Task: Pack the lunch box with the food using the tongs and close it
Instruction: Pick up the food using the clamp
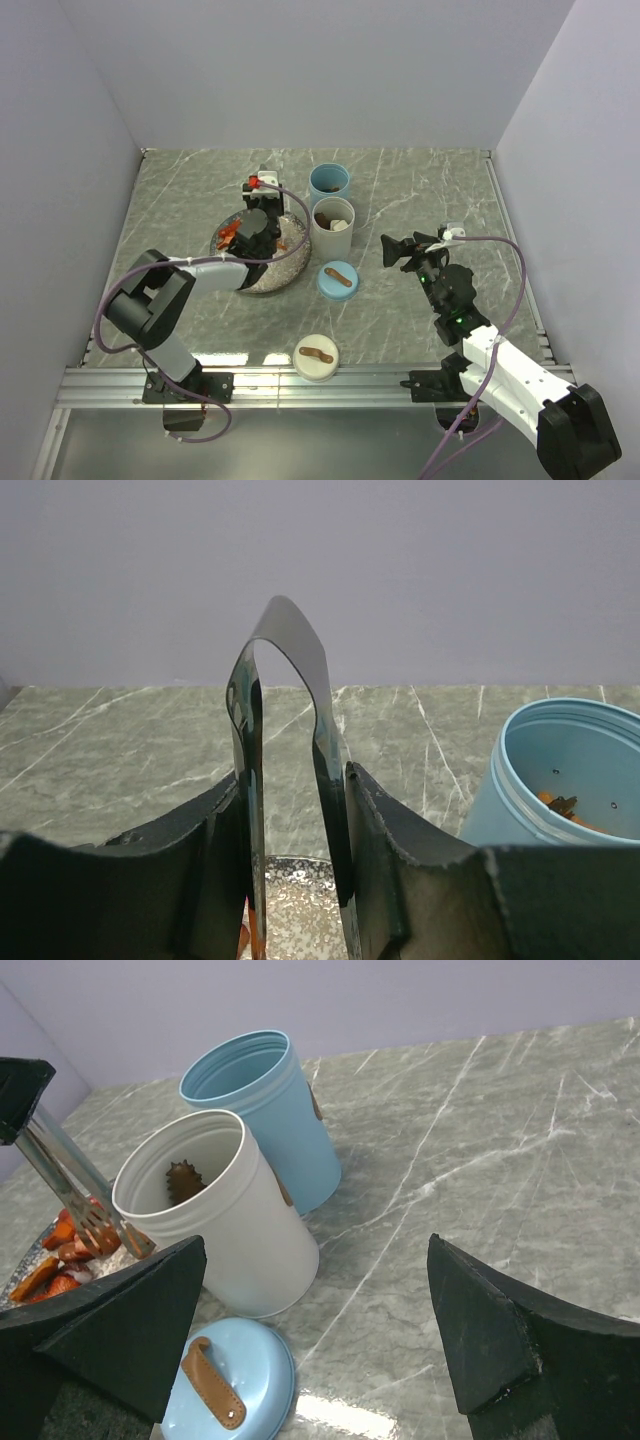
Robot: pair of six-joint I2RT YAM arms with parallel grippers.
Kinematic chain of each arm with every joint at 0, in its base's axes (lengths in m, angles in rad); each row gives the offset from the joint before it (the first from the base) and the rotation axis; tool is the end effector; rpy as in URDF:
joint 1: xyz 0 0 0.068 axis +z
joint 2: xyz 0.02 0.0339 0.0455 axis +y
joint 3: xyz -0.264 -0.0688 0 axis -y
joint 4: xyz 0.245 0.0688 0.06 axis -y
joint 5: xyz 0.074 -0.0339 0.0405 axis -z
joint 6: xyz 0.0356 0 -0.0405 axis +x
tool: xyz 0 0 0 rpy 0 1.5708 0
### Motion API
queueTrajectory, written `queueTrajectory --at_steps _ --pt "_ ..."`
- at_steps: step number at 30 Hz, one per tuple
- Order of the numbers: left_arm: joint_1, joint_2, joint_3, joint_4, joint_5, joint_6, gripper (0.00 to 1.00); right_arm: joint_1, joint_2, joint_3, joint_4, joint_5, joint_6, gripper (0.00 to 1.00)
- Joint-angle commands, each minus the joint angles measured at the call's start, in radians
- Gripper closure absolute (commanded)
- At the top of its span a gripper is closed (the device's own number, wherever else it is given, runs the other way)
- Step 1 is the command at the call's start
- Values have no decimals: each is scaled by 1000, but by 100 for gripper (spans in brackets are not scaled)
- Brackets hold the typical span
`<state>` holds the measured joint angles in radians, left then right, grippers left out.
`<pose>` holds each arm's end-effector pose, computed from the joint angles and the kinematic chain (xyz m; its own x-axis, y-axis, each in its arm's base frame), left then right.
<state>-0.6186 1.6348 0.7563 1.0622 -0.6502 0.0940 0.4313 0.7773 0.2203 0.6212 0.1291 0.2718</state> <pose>0.2896 -0.1796 0.2454 0.1460 -0.0122 -0.9892 -0.0372 0.9992 -0.0178 0.1660 0.0713 0.2271 -0.0238 0.2821 -0.9591 -0.3026 0.9123 0.2759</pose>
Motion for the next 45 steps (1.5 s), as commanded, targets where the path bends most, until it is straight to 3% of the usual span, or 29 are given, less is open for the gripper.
queueTrajectory --at_steps 1,17,25,38,45 --pt "14 22 25 38 34 13 56 -6 7 25 38 -8 -8 2" --pt "46 132 23 222 67 66 58 -6 22 31 45 -9 -11 2" --pt "56 151 12 252 84 50 76 -6 25 31 45 -8 -13 2" --pt "14 -127 23 45 126 26 82 -6 20 31 43 -8 -11 2" --pt "-21 -191 95 -125 110 39 82 -6 7 27 38 -8 -9 2"
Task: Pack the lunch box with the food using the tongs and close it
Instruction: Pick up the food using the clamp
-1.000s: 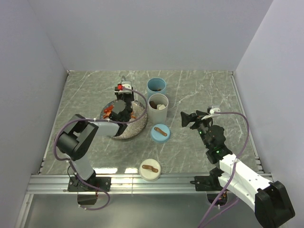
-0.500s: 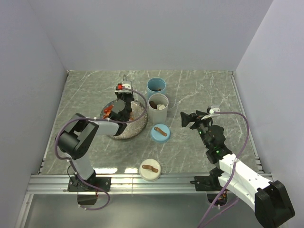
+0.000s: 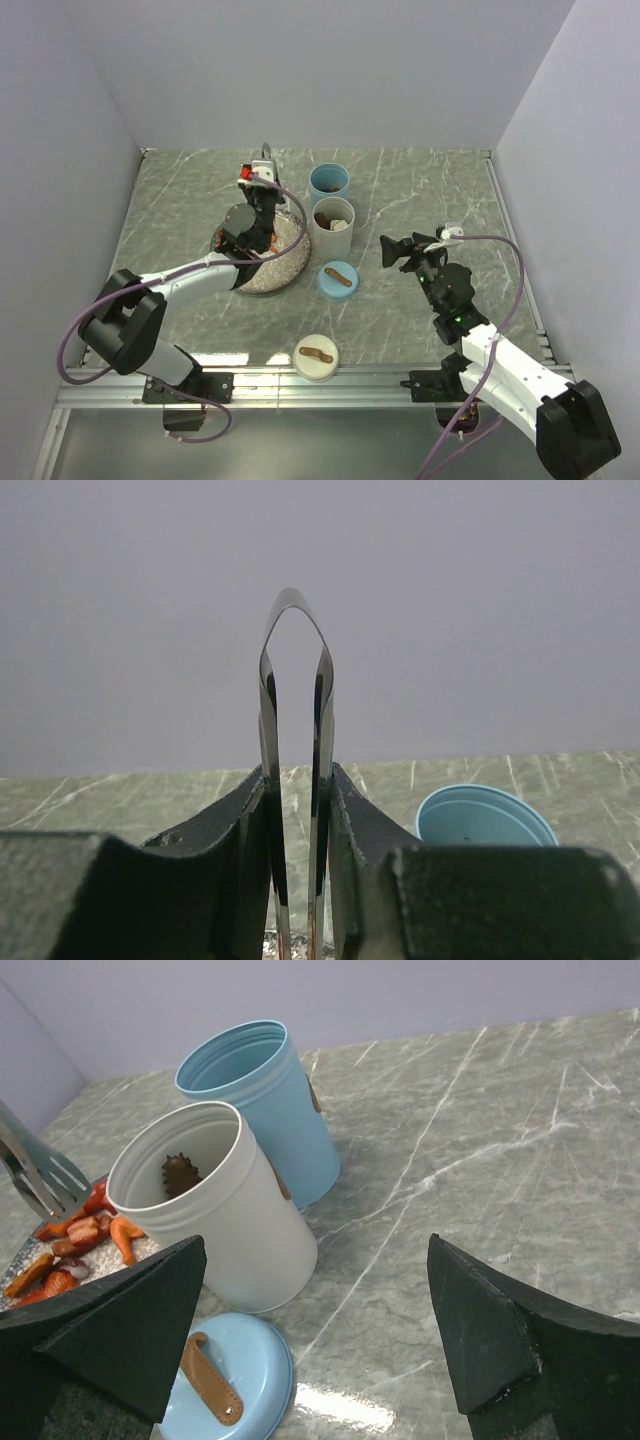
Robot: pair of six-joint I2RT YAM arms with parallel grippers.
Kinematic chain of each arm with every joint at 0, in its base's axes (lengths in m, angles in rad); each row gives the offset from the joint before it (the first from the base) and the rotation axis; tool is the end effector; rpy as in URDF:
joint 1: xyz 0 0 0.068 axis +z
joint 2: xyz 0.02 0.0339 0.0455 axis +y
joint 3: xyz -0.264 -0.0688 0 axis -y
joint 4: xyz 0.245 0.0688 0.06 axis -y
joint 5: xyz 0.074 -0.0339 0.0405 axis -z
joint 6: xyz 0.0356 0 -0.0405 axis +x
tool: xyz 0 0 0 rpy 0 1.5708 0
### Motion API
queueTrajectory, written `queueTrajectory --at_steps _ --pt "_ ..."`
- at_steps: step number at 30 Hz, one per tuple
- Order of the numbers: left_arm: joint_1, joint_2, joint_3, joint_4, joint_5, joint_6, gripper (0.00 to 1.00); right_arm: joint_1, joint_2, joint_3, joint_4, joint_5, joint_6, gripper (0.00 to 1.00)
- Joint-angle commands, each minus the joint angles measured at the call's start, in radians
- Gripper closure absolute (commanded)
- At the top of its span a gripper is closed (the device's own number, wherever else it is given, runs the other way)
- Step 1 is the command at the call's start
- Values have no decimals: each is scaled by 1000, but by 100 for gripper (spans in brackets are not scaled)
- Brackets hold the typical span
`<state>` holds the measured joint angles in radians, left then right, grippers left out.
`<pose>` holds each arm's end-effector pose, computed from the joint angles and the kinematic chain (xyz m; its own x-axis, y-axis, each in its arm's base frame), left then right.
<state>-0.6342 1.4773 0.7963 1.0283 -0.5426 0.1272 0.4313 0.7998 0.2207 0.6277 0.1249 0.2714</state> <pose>0.2701 -0.1758 0.3043 0.2867 -0.0760 -0.9550 0.0806 0.9952 -0.0550 0.1682 0.0725 0.2243 -0.0384 0.2751 -0.9606 -0.3025 0.9130 0.2736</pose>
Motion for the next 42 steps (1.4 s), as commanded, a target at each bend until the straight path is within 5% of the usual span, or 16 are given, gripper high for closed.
queueTrajectory --at_steps 1,15,42 --pt "-5 -31 47 -80 -9 14 82 -6 -17 26 32 -4 -8 2" --pt "31 147 -8 202 13 63 60 -6 -13 28 32 -7 -9 2" --pt "68 215 -92 250 20 -9 55 -6 -14 28 29 -8 -9 2"
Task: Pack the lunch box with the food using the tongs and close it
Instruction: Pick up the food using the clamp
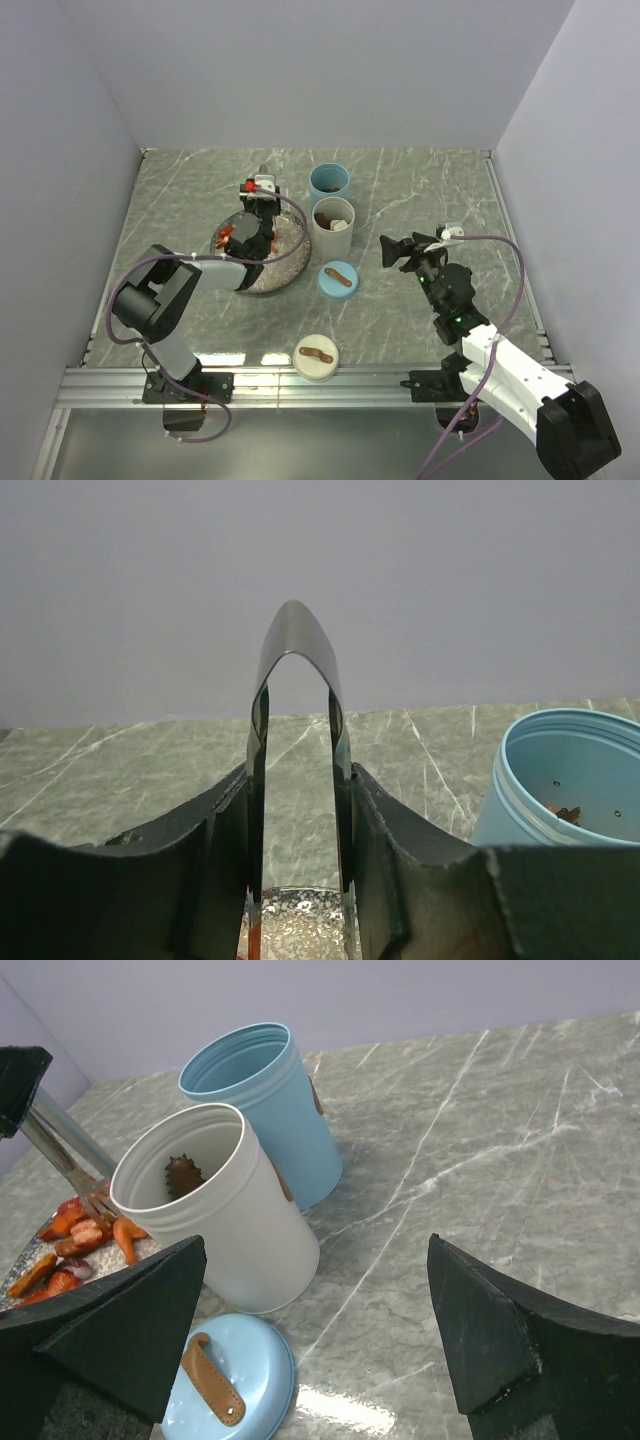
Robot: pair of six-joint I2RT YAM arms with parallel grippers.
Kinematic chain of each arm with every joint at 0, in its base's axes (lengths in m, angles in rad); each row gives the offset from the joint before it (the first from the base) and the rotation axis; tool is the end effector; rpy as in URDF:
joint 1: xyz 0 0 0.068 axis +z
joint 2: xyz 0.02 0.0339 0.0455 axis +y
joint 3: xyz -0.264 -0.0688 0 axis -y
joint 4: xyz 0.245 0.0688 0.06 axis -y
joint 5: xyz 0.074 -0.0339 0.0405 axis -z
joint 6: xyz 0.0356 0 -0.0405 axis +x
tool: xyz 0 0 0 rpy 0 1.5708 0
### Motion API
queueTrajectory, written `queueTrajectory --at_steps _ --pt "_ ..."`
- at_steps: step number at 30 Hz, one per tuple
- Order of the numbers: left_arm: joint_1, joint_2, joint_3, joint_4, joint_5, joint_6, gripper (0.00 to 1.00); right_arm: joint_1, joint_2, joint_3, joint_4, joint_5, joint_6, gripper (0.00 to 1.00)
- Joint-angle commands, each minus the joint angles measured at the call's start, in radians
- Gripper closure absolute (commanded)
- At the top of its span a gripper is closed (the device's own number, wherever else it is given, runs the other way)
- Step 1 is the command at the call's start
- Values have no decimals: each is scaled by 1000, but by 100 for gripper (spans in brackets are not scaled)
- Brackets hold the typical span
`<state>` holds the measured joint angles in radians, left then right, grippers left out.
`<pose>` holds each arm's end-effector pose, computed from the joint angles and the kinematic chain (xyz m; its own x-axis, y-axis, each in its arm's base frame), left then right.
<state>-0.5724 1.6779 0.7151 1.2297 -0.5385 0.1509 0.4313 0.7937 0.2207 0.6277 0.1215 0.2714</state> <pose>0.2942 -0.1679 0.2367 0.2266 0.0075 -0.9740 0.0153 0.9998 0.0113 0.1675 0.0724 0.2253 -0.0339 0.2773 -0.9602 -0.3072 0.9113 0.2741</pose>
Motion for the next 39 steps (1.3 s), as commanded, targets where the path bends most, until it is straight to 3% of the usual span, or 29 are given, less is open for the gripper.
queueTrajectory --at_steps 1,11,23,39 --pt "6 19 -14 53 15 -33 55 -6 -8 28 30 -5 -9 2" --pt "6 11 -17 14 52 -74 59 -5 -4 29 30 -3 -9 2" --pt "5 -26 -11 -30 101 -125 82 -6 -2 29 30 0 -9 2" --pt "-26 -256 131 -268 132 -119 84 -6 -8 28 30 3 -9 2"
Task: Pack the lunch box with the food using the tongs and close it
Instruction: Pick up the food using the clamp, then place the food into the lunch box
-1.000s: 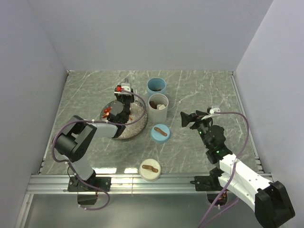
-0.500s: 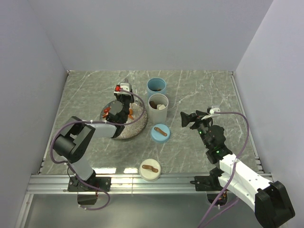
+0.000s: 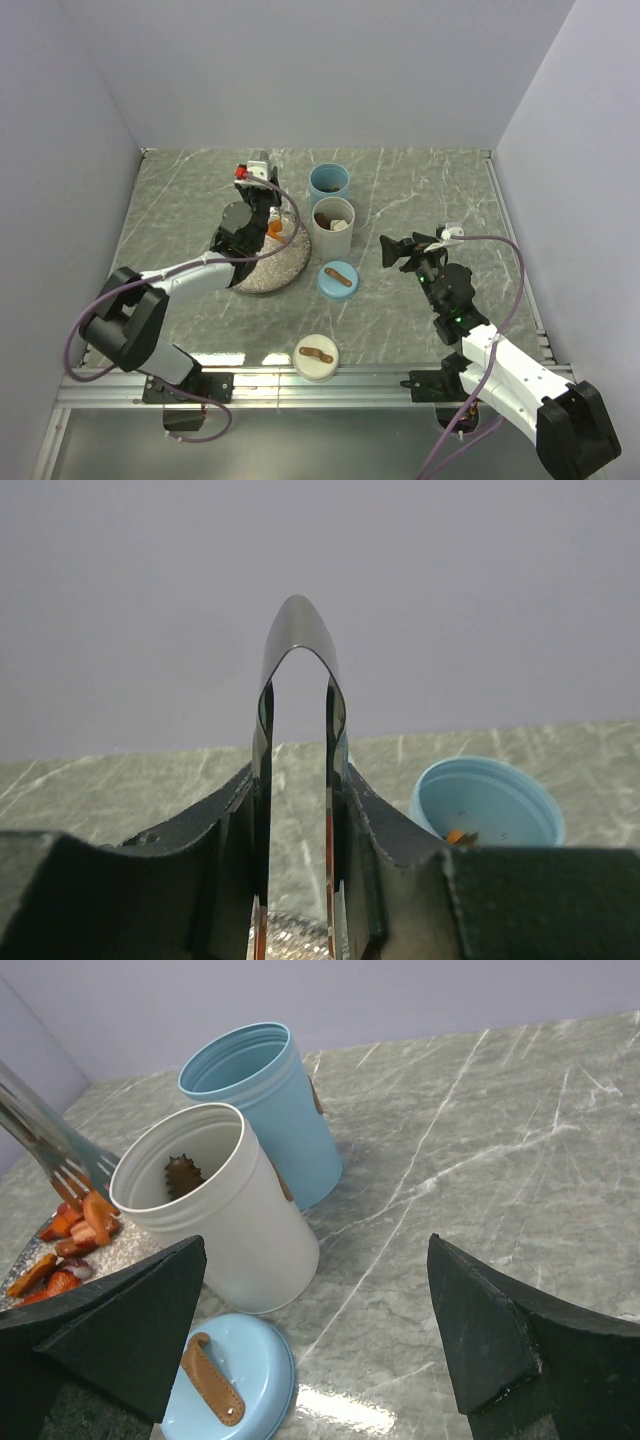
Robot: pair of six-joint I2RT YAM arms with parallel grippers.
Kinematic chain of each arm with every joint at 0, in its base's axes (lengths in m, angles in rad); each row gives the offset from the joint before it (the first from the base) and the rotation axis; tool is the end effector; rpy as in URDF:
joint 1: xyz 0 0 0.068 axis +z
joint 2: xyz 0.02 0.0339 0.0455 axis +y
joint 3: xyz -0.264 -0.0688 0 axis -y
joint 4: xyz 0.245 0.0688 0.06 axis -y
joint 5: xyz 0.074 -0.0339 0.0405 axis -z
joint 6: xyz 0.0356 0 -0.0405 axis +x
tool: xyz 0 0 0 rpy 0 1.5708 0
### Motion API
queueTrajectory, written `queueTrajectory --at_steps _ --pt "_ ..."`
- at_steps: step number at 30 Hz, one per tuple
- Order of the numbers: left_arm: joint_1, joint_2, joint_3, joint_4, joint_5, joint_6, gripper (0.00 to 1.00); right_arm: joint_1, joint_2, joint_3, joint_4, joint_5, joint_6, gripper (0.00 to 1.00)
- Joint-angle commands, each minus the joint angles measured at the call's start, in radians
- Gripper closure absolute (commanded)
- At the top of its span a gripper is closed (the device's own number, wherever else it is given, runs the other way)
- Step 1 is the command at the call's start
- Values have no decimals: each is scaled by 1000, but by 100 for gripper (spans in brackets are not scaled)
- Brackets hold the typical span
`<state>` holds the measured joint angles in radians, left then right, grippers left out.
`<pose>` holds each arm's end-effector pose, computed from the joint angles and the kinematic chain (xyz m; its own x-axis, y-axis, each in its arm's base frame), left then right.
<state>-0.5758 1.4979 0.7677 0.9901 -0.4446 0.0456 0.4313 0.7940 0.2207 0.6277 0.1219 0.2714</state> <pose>0.2817 -0.1646 0.2854 0.2218 -0.0949 -0.9705 0.1330 0.9889 -0.0664 0.1676 0.0724 0.2252 -0.0341 0.2772 -0.9602 -0.3067 0.9115 0.2741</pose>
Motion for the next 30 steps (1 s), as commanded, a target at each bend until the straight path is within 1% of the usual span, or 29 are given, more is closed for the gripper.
queueTrajectory --at_steps 1,7,10,16,25,28,30 --pt "-42 -82 93 -45 49 -12 83 -8 -10 28 29 2 -8 2" --pt "-151 -116 197 -113 49 31 83 -6 -16 26 29 2 -9 2" --pt "-186 -104 254 -128 44 66 83 -6 -16 26 27 1 -9 2" --pt "-226 -35 364 -149 43 94 83 -6 -26 22 27 -1 -8 2" --pt "-252 99 501 -169 52 102 82 -6 -35 19 27 -2 -8 2" --pt "-259 120 512 -160 44 105 80 -6 -35 19 29 -4 -8 2" --pt "-260 131 515 -159 43 106 77 -6 -33 19 30 -5 -8 2"
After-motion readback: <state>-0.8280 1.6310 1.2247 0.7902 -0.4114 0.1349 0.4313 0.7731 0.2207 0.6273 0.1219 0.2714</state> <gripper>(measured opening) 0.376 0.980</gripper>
